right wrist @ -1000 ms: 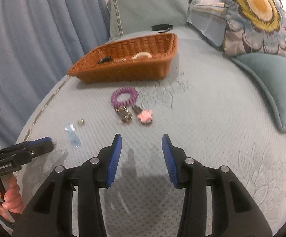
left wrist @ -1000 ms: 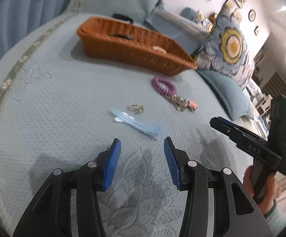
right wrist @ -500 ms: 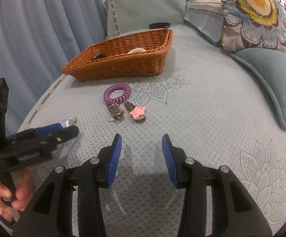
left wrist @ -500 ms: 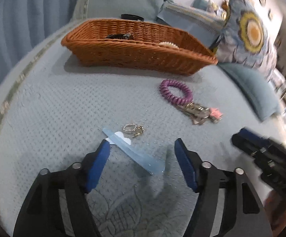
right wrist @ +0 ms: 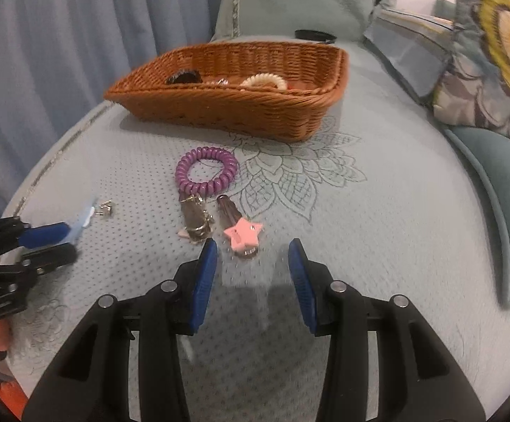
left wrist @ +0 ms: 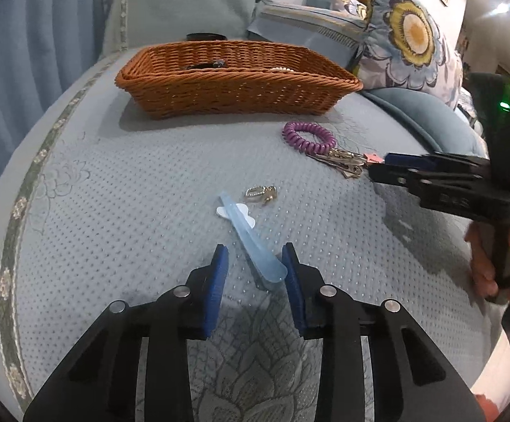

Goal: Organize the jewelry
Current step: 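Grasp the blue hair clip with the left tool while the right tool grasps the pink star keychain, then carry the blue clip and pink star keychain over the basket and lower them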

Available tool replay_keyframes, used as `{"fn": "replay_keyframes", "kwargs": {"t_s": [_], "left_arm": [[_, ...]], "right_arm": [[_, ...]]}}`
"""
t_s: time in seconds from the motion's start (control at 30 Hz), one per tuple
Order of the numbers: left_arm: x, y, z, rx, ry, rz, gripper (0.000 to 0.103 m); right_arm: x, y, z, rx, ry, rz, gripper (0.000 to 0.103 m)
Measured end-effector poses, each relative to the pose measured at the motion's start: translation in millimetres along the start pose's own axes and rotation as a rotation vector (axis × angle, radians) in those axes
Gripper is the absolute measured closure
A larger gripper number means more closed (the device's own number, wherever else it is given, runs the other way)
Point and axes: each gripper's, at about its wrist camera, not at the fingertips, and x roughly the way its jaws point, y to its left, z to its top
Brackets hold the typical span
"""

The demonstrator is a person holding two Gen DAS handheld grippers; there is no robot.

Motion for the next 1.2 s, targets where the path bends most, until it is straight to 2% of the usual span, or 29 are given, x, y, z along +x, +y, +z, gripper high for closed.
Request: {"fn": "replay_keyframes", "kwargs": {"t_s": [0.2, 0.27, 0.3, 0.5, 0.63, 0.77, 0.83, 0.93, 0.97, 1.07, 1.2], "left_arm": [[-1.4, 11.4, -5.0, -0.048, -0.026, -0.061, 0.071], [-2.1, 13.7, -5.4, -0.069, -0.032, -0.084, 0.071], [-3.0, 15.2, -5.8, -0.077, -0.034, -0.092, 0.071], [-7.5, 18.2, -11.0, -0.108, -0.043, -0.113, 0.066], [-6.9, 14.1, -10.2, -0.105, -0.041, -0.089, 0.061], [-0.2, -0.9, -6.4, -0.061, -0.032, 0.012, 0.061], [2.0, -7.8, -7.0, -0.024, -0.032, 0.078, 0.067], [2.5, -17.2, -10.3, 0.047, -0.043, 0.175, 0.089], [1.7, -17.8, -10.7, 0.051, -0.046, 0.18, 0.093], [-3.5, -11.4, -11.4, 0.023, -0.064, 0.142, 0.093], [-21.8, 0.0, -12.5, -0.037, -0.124, 0.029, 0.093]], "right_arm": [[8.8, 9.9, 7.9, -0.057, 0.003, -0.003, 0.063], [6.5, 13.5, 5.0, -0.071, -0.004, 0.024, 0.077], [5.4, 15.2, 3.9, -0.075, -0.006, 0.029, 0.081], [-7.3, 17.7, -11.5, -0.03, -0.016, 0.049, 0.083], [-18.5, 17.8, -25.7, 0.021, -0.027, 0.03, 0.083], [-27.1, 19.5, -37.2, 0.073, -0.034, 0.006, 0.083], [-29.8, 20.9, -41.2, 0.09, -0.035, 0.01, 0.083], [-34.7, 20.3, -46.5, 0.124, -0.048, 0.046, 0.083], [-36.4, 20.0, -48.9, 0.139, -0.052, 0.062, 0.083], [-41.0, 21.0, -53.0, 0.16, -0.06, 0.077, 0.083], [-54.4, 25.5, -54.4, 0.181, -0.091, 0.12, 0.083]]}}
